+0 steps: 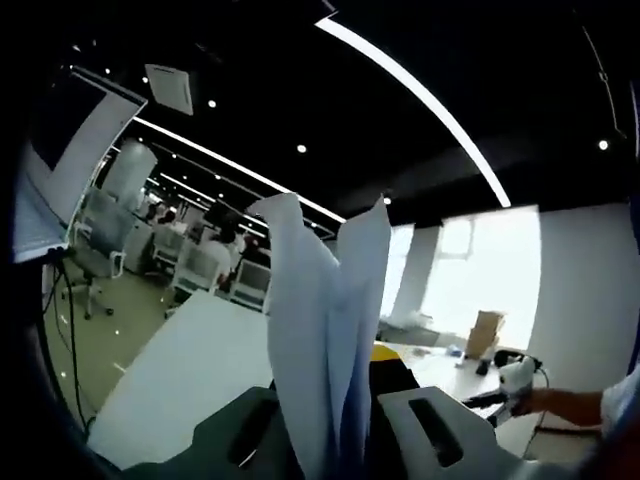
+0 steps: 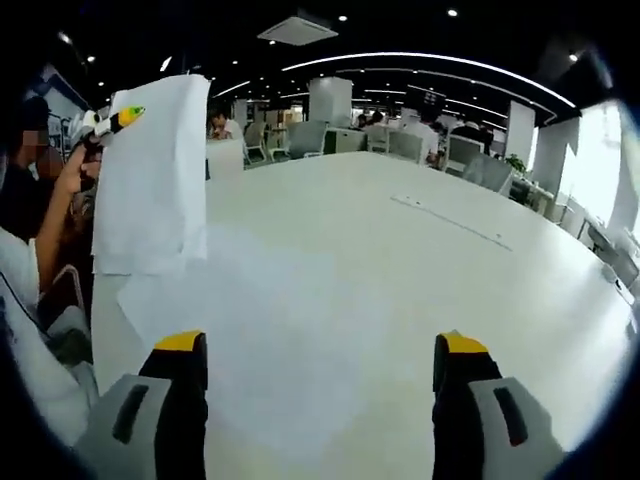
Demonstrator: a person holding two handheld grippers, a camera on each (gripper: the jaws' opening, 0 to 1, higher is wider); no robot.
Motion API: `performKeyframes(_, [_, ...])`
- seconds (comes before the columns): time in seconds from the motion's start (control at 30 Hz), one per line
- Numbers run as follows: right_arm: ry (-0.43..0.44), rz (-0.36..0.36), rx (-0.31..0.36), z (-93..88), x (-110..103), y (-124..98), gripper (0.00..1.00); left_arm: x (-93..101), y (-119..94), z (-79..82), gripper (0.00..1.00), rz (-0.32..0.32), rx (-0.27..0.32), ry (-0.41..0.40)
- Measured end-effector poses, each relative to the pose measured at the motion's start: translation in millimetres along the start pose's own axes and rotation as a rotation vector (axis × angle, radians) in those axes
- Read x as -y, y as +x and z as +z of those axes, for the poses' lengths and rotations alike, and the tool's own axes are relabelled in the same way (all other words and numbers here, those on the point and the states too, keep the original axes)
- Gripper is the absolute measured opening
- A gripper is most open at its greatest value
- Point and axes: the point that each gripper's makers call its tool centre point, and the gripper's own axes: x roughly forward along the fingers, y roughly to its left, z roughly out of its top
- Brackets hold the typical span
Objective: Organize the stack of printing papers by aligning and flattening the scattered papers on the table
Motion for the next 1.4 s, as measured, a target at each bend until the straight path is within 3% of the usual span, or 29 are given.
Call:
performKeyframes(0.43, [0.058,0.05,0.019,-0.9,1.4,-2.1,0.9,-8.4,0.3,-3.9,0.06,0.019,0.001,-0.005])
performKeyframes(0.53, [0.066,0.082,-0.042,-15.4,-1.9,-2.7,0.9,-9.6,-0.3,-5.3,0.06,0.022,-0.005,0.003])
performKeyframes(0.63, [0.019,0.03,-0.111,-29.2,10.3,-1.3,0.9,-10.8,-3.1,-5.5,0.06,0.029,-0.008,0.01])
performKeyframes(0.83, [0.014,0.005,-0.074,-24.6,11.7,-3.9,0.91,-14.7,-6.1,-4.0,0.06,0.038,-0.004,0.015])
performKeyframes(0.87, [0.022,0.012,-0.068,-22.4,11.4,-5.3,0.91,-14.9,-6.2,-3.7,0.06,0.037,-0.003,0.019])
performKeyframes(0.97, [0.149,0.115,-0.045,-16.7,-6.6,-6.3,0.9,-15.9,-7.1,-2.8,0.06,0.037,0.005,0.018])
performKeyframes(1.13, [0.103,0.062,-0.1,-28.7,-0.3,0.2,0.9,-16.1,-11.8,0.7,0.06,0.038,0.011,0.003])
performKeyframes(1.4, [0.05,0.06,-0.109,-28.4,-9.1,11.1,0.9,-19.8,-20.2,6.9,0.06,0.068,0.017,0.03])
